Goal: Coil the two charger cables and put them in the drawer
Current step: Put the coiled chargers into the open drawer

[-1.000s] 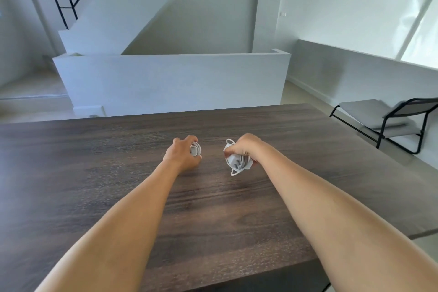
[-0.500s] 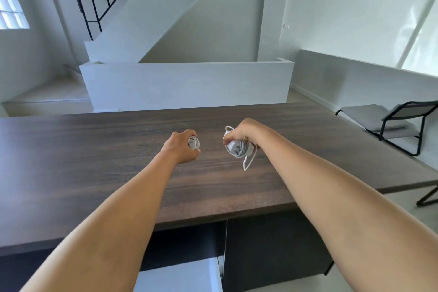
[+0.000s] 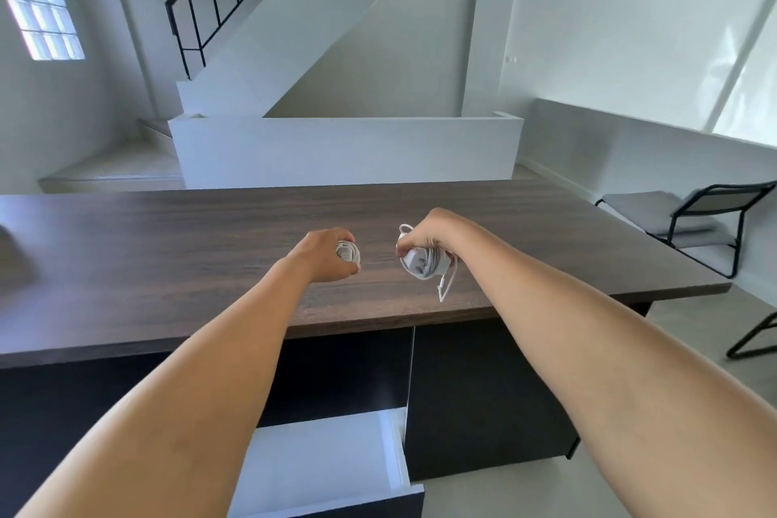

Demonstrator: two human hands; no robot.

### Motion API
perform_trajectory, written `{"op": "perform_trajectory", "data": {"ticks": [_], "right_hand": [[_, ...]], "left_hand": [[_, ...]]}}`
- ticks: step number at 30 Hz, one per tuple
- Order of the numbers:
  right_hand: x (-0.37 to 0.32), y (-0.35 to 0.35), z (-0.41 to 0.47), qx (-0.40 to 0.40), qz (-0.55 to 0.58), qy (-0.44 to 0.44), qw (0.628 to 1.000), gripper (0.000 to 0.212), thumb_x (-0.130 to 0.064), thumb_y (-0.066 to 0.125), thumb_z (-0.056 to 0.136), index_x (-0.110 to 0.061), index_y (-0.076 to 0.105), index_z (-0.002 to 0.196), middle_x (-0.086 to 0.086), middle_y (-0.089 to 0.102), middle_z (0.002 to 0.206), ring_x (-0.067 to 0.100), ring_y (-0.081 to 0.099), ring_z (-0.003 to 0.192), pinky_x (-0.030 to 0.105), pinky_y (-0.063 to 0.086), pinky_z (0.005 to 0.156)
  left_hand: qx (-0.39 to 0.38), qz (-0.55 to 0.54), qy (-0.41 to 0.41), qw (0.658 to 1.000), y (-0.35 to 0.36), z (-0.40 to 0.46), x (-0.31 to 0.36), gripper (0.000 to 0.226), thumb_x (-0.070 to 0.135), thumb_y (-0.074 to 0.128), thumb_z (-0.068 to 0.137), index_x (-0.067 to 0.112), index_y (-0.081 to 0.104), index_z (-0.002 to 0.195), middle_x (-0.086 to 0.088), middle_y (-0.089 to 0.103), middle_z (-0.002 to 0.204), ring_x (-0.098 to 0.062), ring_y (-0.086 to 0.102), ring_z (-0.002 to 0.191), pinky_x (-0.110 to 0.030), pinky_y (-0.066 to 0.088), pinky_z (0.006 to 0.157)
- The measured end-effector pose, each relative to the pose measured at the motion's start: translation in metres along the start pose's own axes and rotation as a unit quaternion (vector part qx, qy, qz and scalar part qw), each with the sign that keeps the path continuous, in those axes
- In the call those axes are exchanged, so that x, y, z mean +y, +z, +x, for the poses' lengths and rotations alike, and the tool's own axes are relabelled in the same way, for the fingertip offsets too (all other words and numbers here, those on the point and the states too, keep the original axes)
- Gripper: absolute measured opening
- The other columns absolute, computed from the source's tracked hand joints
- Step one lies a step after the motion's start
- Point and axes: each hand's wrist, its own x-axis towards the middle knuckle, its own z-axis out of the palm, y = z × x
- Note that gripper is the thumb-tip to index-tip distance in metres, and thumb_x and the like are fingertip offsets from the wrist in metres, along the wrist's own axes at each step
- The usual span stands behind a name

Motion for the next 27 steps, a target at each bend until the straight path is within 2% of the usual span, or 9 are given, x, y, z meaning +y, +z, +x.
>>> {"op": "perform_trajectory", "data": {"ticks": [7, 11, 16, 19, 21, 25, 27], "right_hand": [[0.012, 0.032, -0.047, -0.024, -0.013, -0.008, 1.0, 0.044, -0.041, 0.072, 0.075, -0.008, 0.055, 0.099, 0.009, 0.057, 0.098, 0.025, 0.06, 0.087, 0.031, 0.051, 0.079], [0.025, 0.063, -0.068, -0.074, -0.016, 0.005, 0.997, 0.055, -0.042, 0.073, 0.076, -0.007, 0.056, 0.115, 0.012, 0.055, 0.103, 0.029, 0.063, 0.1, 0.035, 0.052, 0.085], [0.03, 0.107, -0.068, -0.113, -0.004, 0.035, 0.993, 0.054, -0.042, 0.077, 0.072, -0.007, 0.055, 0.106, 0.013, 0.058, 0.103, 0.029, 0.064, 0.097, 0.036, 0.054, 0.086], [0.031, 0.137, -0.062, -0.138, 0.001, 0.049, 0.989, 0.061, -0.042, 0.077, 0.072, -0.006, 0.056, 0.117, 0.014, 0.059, 0.112, 0.029, 0.063, 0.1, 0.038, 0.053, 0.09], [0.031, 0.16, -0.054, -0.152, 0.003, 0.056, 0.987, 0.061, -0.04, 0.076, 0.075, -0.005, 0.055, 0.12, 0.014, 0.058, 0.109, 0.029, 0.062, 0.101, 0.038, 0.052, 0.092], [0.029, 0.21, -0.027, -0.162, 0.009, 0.073, 0.984, 0.053, -0.039, 0.075, 0.074, -0.007, 0.057, 0.112, 0.011, 0.06, 0.101, 0.025, 0.062, 0.09, 0.034, 0.054, 0.085], [0.026, 0.232, -0.017, -0.167, 0.016, 0.077, 0.983, 0.047, -0.038, 0.074, 0.073, -0.008, 0.056, 0.105, 0.008, 0.056, 0.089, 0.021, 0.058, 0.076, 0.03, 0.053, 0.072]], "left_hand": [[-0.007, -0.021, -0.03, 0.999, 0.021, -0.063, -0.004, 0.048, 0.035, 0.074, 0.073, 0.028, 0.059, 0.117, 0.003, 0.06, 0.113, -0.017, 0.059, 0.097, -0.029, 0.048, 0.082], [-0.05, -0.025, -0.048, 0.997, 0.045, -0.099, -0.013, 0.049, 0.034, 0.075, 0.072, 0.028, 0.058, 0.118, 0.005, 0.059, 0.114, -0.015, 0.058, 0.099, -0.027, 0.047, 0.083], [-0.084, -0.015, -0.07, 0.994, 0.064, -0.128, -0.037, 0.05, 0.035, 0.075, 0.073, 0.028, 0.057, 0.119, 0.005, 0.057, 0.113, -0.016, 0.056, 0.1, -0.029, 0.047, 0.085], [-0.101, -0.026, -0.093, 0.99, 0.078, -0.135, -0.061, 0.048, 0.033, 0.075, 0.073, 0.028, 0.056, 0.118, 0.003, 0.057, 0.112, -0.017, 0.057, 0.098, -0.03, 0.049, 0.083], [-0.114, -0.04, -0.104, 0.987, 0.091, -0.138, -0.079, 0.048, 0.032, 0.075, 0.073, 0.028, 0.056, 0.117, 0.002, 0.058, 0.112, -0.017, 0.059, 0.096, -0.029, 0.05, 0.079], [-0.148, -0.061, -0.136, 0.978, 0.119, -0.139, -0.125, 0.049, 0.03, 0.074, 0.075, 0.029, 0.054, 0.12, 0.001, 0.058, 0.111, -0.018, 0.061, 0.093, -0.029, 0.053, 0.077], [-0.167, -0.059, -0.15, 0.973, 0.131, -0.138, -0.148, 0.048, 0.03, 0.074, 0.075, 0.029, 0.055, 0.118, 0.001, 0.058, 0.111, -0.018, 0.062, 0.092, -0.03, 0.055, 0.077]]}}
